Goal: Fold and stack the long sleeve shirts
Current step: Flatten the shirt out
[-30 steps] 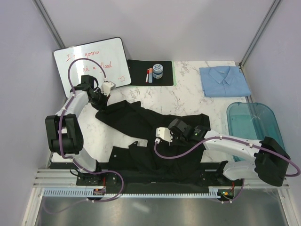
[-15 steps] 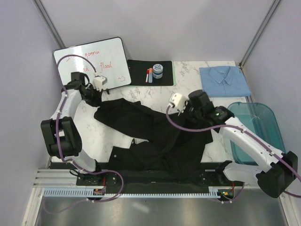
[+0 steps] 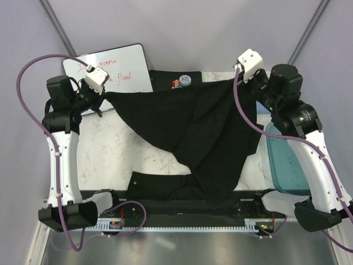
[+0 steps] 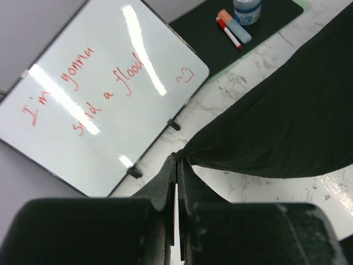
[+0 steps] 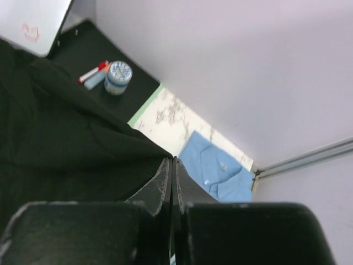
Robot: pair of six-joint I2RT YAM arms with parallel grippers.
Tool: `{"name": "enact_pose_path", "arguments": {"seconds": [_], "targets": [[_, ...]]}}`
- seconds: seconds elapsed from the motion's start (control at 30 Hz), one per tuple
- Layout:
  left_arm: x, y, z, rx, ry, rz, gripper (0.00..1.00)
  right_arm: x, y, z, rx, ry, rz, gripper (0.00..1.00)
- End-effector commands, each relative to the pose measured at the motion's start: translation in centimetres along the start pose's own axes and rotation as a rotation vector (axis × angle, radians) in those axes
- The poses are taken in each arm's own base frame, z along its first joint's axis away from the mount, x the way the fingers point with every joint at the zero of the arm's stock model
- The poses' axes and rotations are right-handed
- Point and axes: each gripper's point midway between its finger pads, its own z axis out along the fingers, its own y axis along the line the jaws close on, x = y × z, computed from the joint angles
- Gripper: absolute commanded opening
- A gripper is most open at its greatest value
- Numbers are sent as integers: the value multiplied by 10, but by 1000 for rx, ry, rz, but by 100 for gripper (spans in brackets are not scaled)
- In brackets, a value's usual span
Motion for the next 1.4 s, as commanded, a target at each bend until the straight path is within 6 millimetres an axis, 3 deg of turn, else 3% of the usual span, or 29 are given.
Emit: {"name": "enact_pose_path", "arguments": {"seconds": [0.0,0.03,0.1,0.13,0.2,0.27,0.37,0.43,0.47,0.57,0.67,0.73,0.8,0.87,0.9,0.93,0.97,1.0,1.07,1.1,1.13,1.17,1.2,1.23,1.3,1.33,1.37], "targets": [[-66,7,-56,-156,-201,52,2,-64,-39,-59,138,-179,71,0],[-78,7,-68,-190,-241,64,2,-80,-51,-79,178,-224,79,0],[-90,5,-89,-244,-292,49,2,-94,-59,-106,205,-271,84,0],[-105,2,-116,-306,-356,73,2,-110,-65,-128,225,-328,85,0],[-120,-4,-143,-360,-427,75,2,-124,-70,-159,241,-391,95,0],[-140,-12,-187,-459,-534,98,2,-144,-79,-201,276,-483,107,0],[-160,-25,-247,-586,-659,142,2,-162,-80,-258,289,-599,124,0],[-165,-28,-275,-663,-706,148,2,-173,-80,-293,298,-677,129,0],[-171,-37,-297,-694,-751,164,2,-175,-75,-305,283,-704,120,0],[-177,-44,-328,-762,-793,184,2,-183,-62,-336,280,-768,82,0],[-180,-35,-335,-808,-781,183,2,-187,-61,-344,347,-779,35,0],[-179,-25,-326,-818,-750,179,2,-184,-71,-329,396,-741,37,0],[-174,-10,-302,-803,-702,157,2,-177,-85,-305,431,-681,50,0],[-162,2,-270,-766,-636,154,2,-166,-93,-267,411,-599,46,0],[-158,9,-251,-738,-615,147,2,-152,-89,-235,357,-536,47,0],[-141,14,-221,-698,-561,135,2,-144,-86,-216,324,-510,43,0],[-133,18,-205,-677,-542,136,2,-136,-81,-199,286,-484,37,0],[-126,20,-185,-638,-521,140,2,-108,-72,-162,228,-400,50,0],[-97,23,-139,-562,-454,141,2,-82,-57,-126,146,-346,46,0],[-87,23,-122,-527,-433,136,2,-46,-44,-93,91,-254,48,0],[-63,29,-88,-486,-374,112,2,-30,-41,-73,72,-220,41,0],[-52,30,-71,-461,-348,104,2,-13,-37,-56,59,-181,48,0],[-38,36,-53,-453,-317,82,2,22,-25,-32,16,-105,33,0],[-8,39,-19,-408,-245,43,2,37,-23,-9,7,-81,30,0],[14,42,16,-352,-208,26,2,79,-15,23,-1,4,45,0],[31,40,33,-323,-175,15,2,96,-13,48,-15,36,35,0],[50,46,61,-302,-147,5,2,112,-11,63,-13,72,40,0]]}}
